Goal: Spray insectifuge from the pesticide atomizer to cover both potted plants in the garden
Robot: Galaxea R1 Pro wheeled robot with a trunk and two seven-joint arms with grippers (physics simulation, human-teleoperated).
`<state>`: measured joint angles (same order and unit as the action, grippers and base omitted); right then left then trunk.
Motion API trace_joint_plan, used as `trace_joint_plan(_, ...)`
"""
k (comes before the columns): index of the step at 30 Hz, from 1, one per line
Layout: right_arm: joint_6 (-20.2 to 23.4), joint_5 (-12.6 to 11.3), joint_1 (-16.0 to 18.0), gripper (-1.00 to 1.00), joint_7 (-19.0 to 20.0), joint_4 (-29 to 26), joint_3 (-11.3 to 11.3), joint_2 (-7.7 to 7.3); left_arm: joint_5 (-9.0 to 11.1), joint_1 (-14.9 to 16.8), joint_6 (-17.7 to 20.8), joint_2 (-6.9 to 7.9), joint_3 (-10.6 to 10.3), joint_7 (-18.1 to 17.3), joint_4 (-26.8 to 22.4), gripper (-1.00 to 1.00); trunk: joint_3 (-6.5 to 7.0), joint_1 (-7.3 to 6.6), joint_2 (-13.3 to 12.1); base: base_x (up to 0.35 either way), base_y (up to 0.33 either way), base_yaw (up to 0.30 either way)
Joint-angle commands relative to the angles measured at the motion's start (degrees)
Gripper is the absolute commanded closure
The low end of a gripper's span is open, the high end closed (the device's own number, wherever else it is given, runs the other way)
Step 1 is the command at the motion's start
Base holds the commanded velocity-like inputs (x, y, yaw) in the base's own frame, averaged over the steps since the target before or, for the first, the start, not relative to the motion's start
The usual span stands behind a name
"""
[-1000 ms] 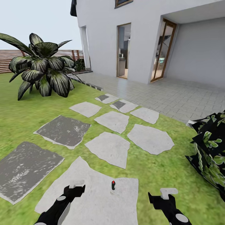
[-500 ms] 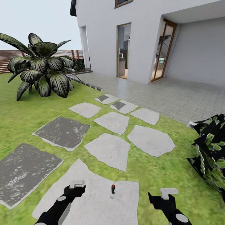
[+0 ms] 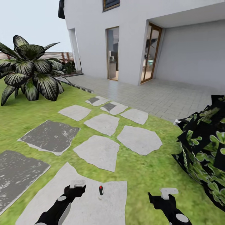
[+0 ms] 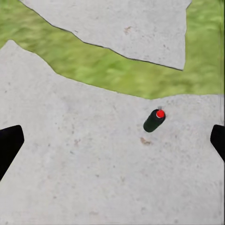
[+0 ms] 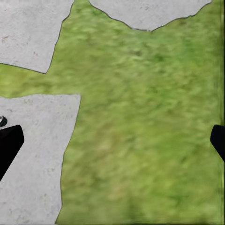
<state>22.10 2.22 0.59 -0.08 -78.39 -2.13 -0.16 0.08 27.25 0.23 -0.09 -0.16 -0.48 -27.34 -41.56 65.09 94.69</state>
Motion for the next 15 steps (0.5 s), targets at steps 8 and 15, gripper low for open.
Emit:
trace_joint_plan(8,0.3,0.2,0.0,-1.00,0.0,-0.1,0.0,-0.02,0.0,0.0,-0.4,0.00,0.0,-0.1,0.0,-1.00,0.08,0.01,0.0,-0.019,-0.301,-0.130)
trace_joint_plan(15,0.3,0.3,0.0,-1.00,0.0,0.0,0.1,-0.02,0.1,0.0,-0.6,0.00,0.1,-0.1,0.0,-1.00,-0.05,0.01,0.0,-0.031,-0.131,0.055)
